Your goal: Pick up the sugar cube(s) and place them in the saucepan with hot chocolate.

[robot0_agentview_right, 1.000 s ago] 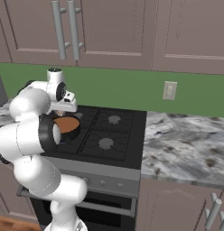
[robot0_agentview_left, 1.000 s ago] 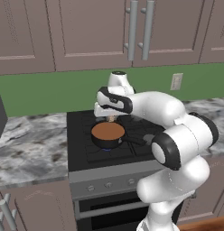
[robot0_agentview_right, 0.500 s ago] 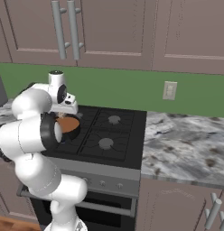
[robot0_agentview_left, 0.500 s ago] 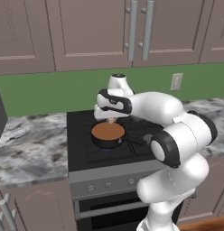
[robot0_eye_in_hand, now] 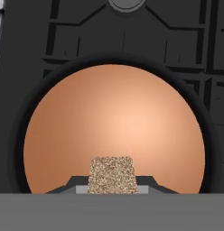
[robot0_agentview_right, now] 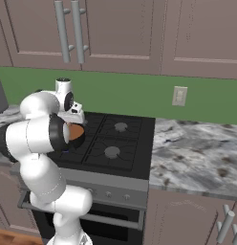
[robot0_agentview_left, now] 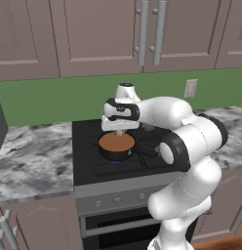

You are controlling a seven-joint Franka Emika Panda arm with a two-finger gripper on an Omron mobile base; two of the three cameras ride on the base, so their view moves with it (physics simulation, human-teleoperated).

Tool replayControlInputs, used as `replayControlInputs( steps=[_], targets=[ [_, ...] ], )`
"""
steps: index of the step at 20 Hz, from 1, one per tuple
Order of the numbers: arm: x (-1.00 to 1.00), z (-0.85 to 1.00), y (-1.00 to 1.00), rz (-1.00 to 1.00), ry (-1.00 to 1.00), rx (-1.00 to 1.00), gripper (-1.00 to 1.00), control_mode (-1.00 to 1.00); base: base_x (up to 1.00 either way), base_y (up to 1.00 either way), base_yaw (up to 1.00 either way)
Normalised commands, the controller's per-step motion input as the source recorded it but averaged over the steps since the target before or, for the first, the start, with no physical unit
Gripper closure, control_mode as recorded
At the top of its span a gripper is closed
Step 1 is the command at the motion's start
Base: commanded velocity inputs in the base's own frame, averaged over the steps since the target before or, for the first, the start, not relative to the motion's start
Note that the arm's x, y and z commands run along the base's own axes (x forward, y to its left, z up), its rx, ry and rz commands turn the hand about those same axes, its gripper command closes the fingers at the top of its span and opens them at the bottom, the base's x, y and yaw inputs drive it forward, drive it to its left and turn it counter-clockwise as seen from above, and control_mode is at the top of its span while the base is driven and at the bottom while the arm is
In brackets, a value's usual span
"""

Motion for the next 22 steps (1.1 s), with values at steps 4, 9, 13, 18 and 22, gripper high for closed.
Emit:
replayControlInputs(
  steps=[4,9,13,18,22],
  targets=[
    [0.0,-0.04,0.0,0.0,0.01,0.0,1.0,-1.0,0.0,0.0,0.0],
    [0.0,-0.08,0.0,0.0,0.0,0.0,1.0,-1.0,0.0,0.0,0.0],
    [0.0,0.0,0.0,0.0,0.0,0.0,-1.0,-1.0,0.0,0.0,0.0],
    [0.0,0.0,0.0,0.0,0.0,0.0,-1.0,-1.0,0.0,0.0,0.0],
    [0.0,0.0,0.0,0.0,0.0,0.0,-1.0,-1.0,0.0,0.0,0.0]
  ],
)
